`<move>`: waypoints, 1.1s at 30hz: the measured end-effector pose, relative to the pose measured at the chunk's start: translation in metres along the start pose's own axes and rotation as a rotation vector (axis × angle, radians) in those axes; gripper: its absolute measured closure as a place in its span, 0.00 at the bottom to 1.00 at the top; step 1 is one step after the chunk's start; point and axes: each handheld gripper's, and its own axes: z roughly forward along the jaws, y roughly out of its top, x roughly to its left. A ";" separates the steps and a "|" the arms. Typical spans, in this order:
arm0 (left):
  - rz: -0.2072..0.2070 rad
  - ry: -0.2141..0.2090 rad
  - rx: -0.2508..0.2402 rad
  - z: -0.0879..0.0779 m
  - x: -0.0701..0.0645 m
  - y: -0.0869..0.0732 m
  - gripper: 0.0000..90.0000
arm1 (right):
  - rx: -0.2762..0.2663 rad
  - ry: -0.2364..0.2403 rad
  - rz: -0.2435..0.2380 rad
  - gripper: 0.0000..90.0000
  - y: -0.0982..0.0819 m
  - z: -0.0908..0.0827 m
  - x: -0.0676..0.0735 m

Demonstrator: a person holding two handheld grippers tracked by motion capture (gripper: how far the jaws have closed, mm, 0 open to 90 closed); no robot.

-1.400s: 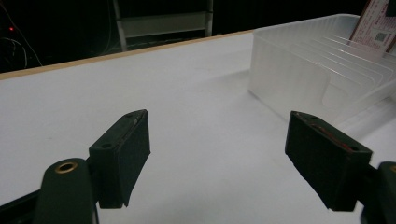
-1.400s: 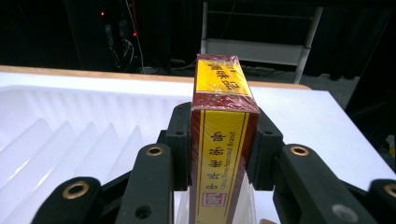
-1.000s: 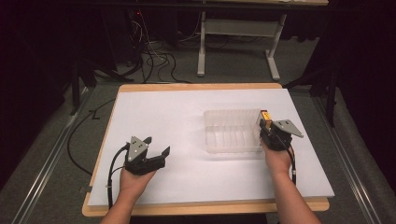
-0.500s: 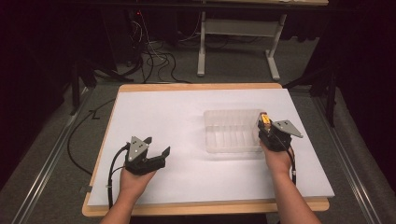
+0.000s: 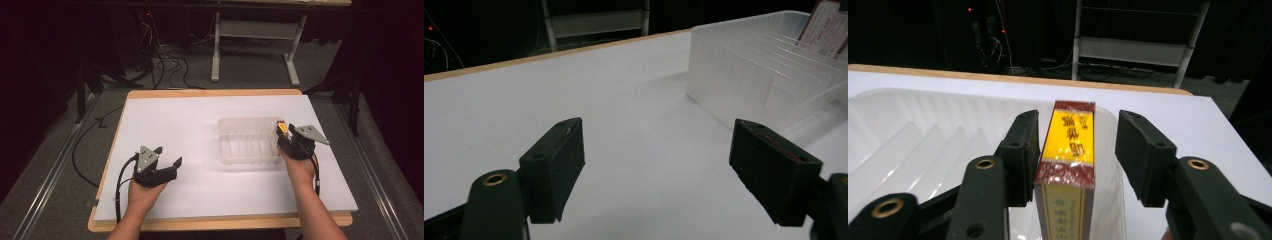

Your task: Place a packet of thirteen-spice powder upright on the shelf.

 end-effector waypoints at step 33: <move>0.072 -0.048 0.062 0.012 -0.029 -0.007 0.21 | 0.004 0.210 -0.054 0.16 -0.054 -0.093 -0.018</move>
